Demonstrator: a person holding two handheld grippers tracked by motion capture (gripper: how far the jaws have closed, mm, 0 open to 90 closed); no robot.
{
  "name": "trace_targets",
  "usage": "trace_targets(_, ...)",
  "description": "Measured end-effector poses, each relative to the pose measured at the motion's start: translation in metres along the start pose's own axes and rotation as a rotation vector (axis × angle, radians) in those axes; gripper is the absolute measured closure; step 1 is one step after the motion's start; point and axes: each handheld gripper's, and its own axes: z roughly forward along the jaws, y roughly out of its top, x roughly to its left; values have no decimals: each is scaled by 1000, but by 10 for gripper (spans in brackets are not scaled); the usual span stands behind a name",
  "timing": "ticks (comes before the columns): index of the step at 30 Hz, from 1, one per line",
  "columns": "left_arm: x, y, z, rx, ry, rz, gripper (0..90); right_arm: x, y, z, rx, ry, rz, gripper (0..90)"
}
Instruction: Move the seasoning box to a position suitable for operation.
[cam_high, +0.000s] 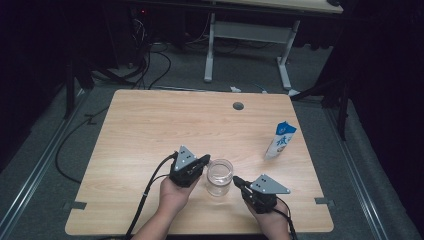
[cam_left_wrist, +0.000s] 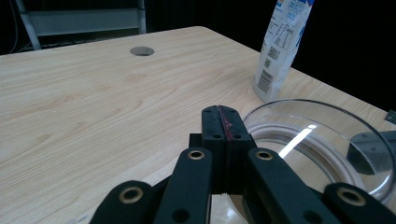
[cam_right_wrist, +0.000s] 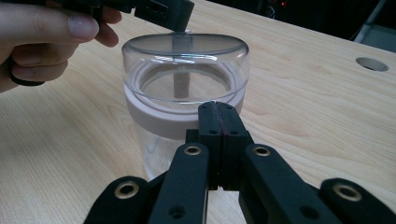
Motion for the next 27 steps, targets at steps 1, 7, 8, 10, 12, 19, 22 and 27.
trace_targets(1, 0, 0, 0, 0, 0, 0, 900, 0, 0, 0, 0, 0, 0, 899)
trace_targets(7, 1, -1, -3, -2, -3, -13, 900, 1, 1, 0, -1, -1, 1, 899)
trace_targets(8, 1, -1, -5, -5, -11, -15, 900, 1, 1, 0, -1, -1, -2, 899)
trace_targets(10, -7, -3, -4, -108, -13, -121, 888, 1, 1, -1, -5, 1, -2, 899)
trace_targets(12, -10, -6, -7, -145, -12, -170, 863, 1, 2, -1, -7, 2, -2, 899)
trace_targets(19, -2, -23, -33, -9, -11, -16, 853, 1, 2, -1, -11, 4, 4, 898)
trace_targets(22, -4, -31, -39, -12, -22, -29, 845, 1, 3, 0, -17, 8, 7, 899)
trace_targets(27, -14, -42, -41, -9, -49, -29, 842, 2, 5, 0, -23, 11, 6, 898)
